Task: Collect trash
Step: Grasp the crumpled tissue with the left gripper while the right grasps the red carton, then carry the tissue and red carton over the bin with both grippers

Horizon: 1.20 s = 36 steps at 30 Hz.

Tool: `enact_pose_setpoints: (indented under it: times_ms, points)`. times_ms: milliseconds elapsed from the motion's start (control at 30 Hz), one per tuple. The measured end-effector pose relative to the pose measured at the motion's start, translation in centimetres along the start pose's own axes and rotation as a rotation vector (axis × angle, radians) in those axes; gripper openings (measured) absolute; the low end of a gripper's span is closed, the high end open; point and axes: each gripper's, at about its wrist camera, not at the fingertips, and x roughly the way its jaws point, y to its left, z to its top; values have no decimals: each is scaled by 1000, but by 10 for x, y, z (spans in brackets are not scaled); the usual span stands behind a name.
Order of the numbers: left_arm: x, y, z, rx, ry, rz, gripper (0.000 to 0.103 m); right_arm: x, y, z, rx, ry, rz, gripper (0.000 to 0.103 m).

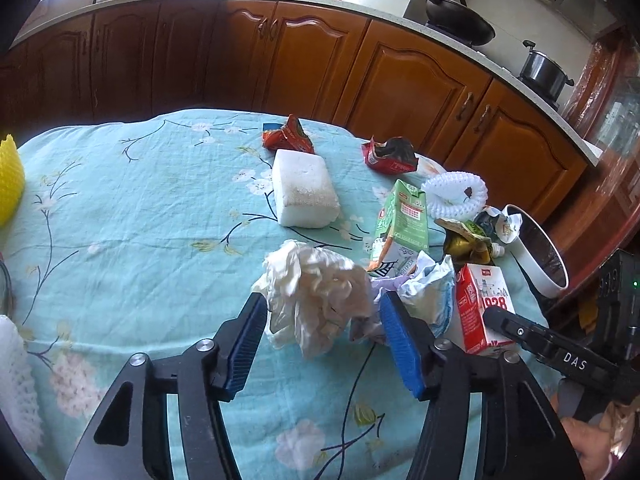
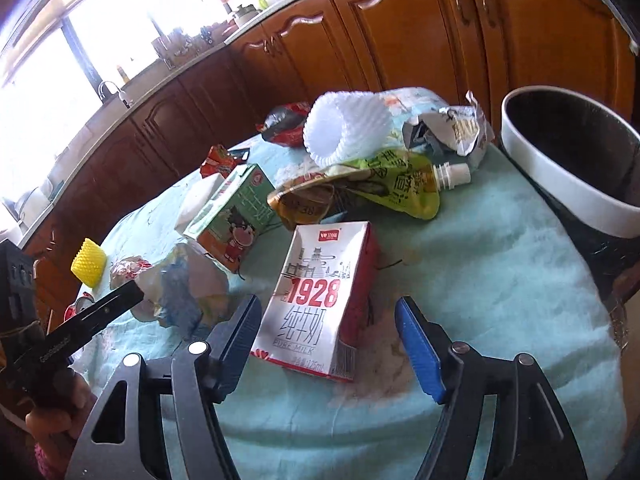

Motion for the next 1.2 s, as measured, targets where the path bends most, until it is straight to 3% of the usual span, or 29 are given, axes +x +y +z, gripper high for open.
enact_pose_setpoints:
  times_ms: [100,167,200,233,333,500,800,1200]
  points:
    - [9,-1,3,0,7,15,59,3,4,2,-17,9,4,71]
    - [15,-2,3,9,12,18,56,4,6,1,-24,24,40,61]
    - [16,-3,3,13,16,18,45,4,8,0,-30,30,74,47]
    - [18,-3,2,19,23,19,27,2,11,-1,-41,27,76,41]
    - [15,-5,0,29,13,17,17,-8,17,-3,-77,-2,77,36]
    - [-4,-10,-2,44,-31,24,9,-32,9,-6,-77,-44,106,34]
    - [-49,-49,-1,83,-131,-56,9,-75,-31,-2,-46,-135,70,33]
    - [-29,-134,-5,223,-92,-228,9,-115,-92,10,7,-226,-59,33]
